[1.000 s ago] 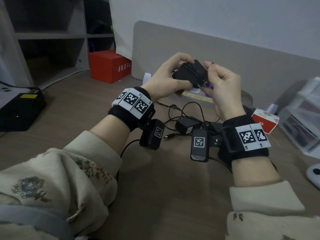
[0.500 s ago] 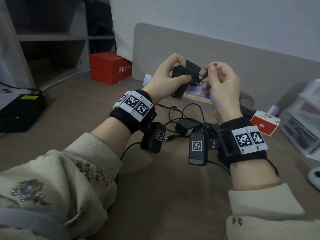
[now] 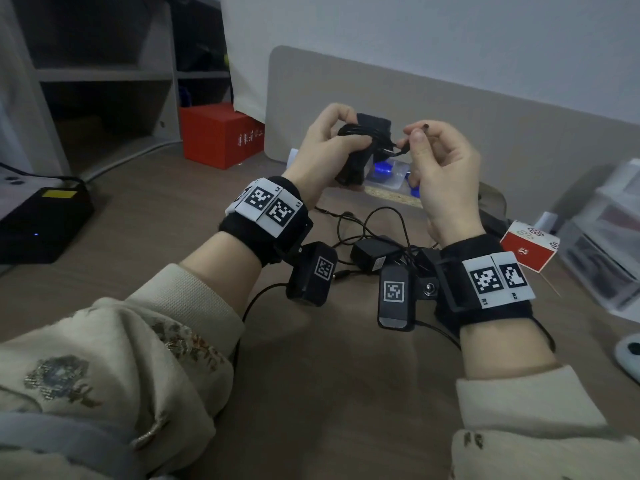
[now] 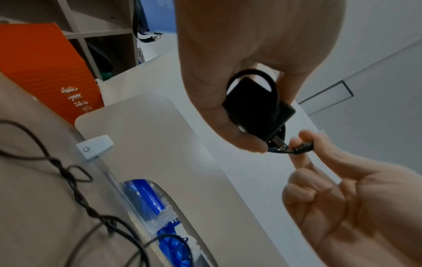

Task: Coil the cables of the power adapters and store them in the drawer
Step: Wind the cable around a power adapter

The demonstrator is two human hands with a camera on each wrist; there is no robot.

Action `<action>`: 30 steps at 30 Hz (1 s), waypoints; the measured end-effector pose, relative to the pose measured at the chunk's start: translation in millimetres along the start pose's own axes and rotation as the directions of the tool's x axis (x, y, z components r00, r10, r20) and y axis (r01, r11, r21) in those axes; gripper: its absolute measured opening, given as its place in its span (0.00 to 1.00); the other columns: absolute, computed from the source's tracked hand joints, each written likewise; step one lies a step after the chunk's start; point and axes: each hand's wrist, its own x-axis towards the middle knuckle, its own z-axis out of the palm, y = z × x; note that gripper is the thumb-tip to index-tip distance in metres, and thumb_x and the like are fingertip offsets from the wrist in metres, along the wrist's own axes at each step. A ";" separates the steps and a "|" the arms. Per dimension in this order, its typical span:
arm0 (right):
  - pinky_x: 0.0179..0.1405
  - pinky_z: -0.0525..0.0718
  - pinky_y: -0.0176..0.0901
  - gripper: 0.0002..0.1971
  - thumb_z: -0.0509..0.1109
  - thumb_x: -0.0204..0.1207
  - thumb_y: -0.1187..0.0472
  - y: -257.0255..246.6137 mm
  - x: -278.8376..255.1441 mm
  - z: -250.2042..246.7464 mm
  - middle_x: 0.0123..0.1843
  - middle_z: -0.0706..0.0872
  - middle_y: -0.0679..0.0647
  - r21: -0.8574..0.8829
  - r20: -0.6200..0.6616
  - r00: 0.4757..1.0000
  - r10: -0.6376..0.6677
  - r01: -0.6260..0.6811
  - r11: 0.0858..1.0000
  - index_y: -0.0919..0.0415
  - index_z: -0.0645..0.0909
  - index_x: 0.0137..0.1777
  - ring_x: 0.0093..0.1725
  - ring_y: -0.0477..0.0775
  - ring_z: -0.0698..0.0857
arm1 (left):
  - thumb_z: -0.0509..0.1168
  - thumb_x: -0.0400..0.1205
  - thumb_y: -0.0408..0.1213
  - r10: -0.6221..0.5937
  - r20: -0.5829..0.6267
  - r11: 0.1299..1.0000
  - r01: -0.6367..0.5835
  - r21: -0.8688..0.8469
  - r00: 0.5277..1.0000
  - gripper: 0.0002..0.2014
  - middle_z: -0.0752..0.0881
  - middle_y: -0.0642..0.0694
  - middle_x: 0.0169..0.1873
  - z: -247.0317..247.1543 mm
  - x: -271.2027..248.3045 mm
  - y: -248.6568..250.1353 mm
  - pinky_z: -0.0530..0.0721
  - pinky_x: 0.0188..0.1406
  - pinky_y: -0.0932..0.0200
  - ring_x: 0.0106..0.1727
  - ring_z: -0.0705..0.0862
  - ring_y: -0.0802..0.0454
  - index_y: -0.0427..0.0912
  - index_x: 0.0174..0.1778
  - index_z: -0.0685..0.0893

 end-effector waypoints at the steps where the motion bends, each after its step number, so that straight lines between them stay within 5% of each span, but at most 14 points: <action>1: 0.40 0.78 0.32 0.05 0.64 0.84 0.65 0.1 0.1 -0.2 0.43 0.86 0.51 0.001 0.004 1.000 -0.001 0.001 1.000 0.60 0.82 0.52 0.34 0.34 0.81 | 0.61 0.84 0.27 -0.034 -0.016 0.998 0.033 -0.056 0.999 0.09 0.83 0.36 0.49 -0.2 0.3 1.2 0.83 0.26 0.54 0.40 0.85 0.42 0.46 0.45 0.72; 4: 0.37 0.76 0.27 0.06 0.63 0.85 0.65 1.4 0.9 -0.8 0.41 0.85 0.50 0.008 0.028 0.999 0.020 -0.020 1.000 0.59 0.81 0.51 0.32 0.34 0.80 | 0.59 0.84 0.27 -0.134 -0.033 0.958 0.121 -0.262 0.990 0.08 0.81 0.33 0.56 -3.0 1.2 3.7 0.83 0.29 0.54 0.43 0.86 0.37 0.46 0.44 0.71; 10: 0.31 0.72 0.26 0.10 0.60 0.87 0.62 3.2 0.9 0.9 0.37 0.79 0.48 -0.060 0.110 0.991 0.079 -0.073 0.995 0.52 0.83 0.50 0.25 0.35 0.75 | 0.58 0.84 0.34 -0.319 0.004 0.841 0.285 -0.459 0.948 0.06 0.83 0.39 0.40 -5.4 -2.6 9.4 0.74 0.20 0.65 0.30 0.82 0.50 0.38 0.47 0.79; 16: 0.28 0.70 0.27 0.11 0.59 0.88 0.57 -1.0 0.4 -0.1 0.35 0.78 0.49 -0.114 0.129 0.985 0.118 -0.104 0.988 0.47 0.84 0.55 0.25 0.37 0.74 | 0.55 0.82 0.39 -0.396 0.047 0.825 0.377 -0.421 0.917 0.20 0.80 0.37 0.54 -8.9 0.4 8.1 0.68 0.16 0.66 0.26 0.78 0.50 0.40 0.71 0.74; 22: 0.28 0.69 0.26 0.11 0.59 0.88 0.57 -2.8 0.8 1.0 0.32 0.75 0.52 -0.101 0.093 0.988 0.121 -0.111 0.989 0.50 0.84 0.59 0.24 0.37 0.71 | 0.62 0.81 0.49 -0.372 0.154 0.851 0.402 -0.338 0.916 0.15 0.79 0.40 0.48 -7.6 -4.5 12.4 0.65 0.18 0.67 0.30 0.77 0.52 0.44 0.58 0.76; 27: 0.24 0.69 0.32 0.10 0.60 0.88 0.59 -8.2 -0.8 2.8 0.32 0.76 0.51 -0.008 0.052 0.990 0.133 -0.133 0.991 0.54 0.84 0.57 0.23 0.41 0.71 | 0.66 0.84 0.37 -0.325 0.116 0.910 0.344 -0.232 0.939 0.05 0.78 0.46 0.44 -1.3 -5.6 11.9 0.65 0.17 0.72 0.31 0.76 0.56 0.43 0.53 0.79; 30: 0.26 0.75 0.33 0.11 0.59 0.88 0.60 -12.4 -1.4 4.3 0.34 0.79 0.51 0.076 0.050 0.990 0.135 -0.138 0.987 0.55 0.83 0.56 0.26 0.43 0.83 | 0.67 0.83 0.35 -0.385 0.040 0.886 0.382 -0.265 0.922 0.09 0.80 0.43 0.44 0.2 -4.1 10.5 0.71 0.17 0.71 0.33 0.80 0.55 0.39 0.58 0.79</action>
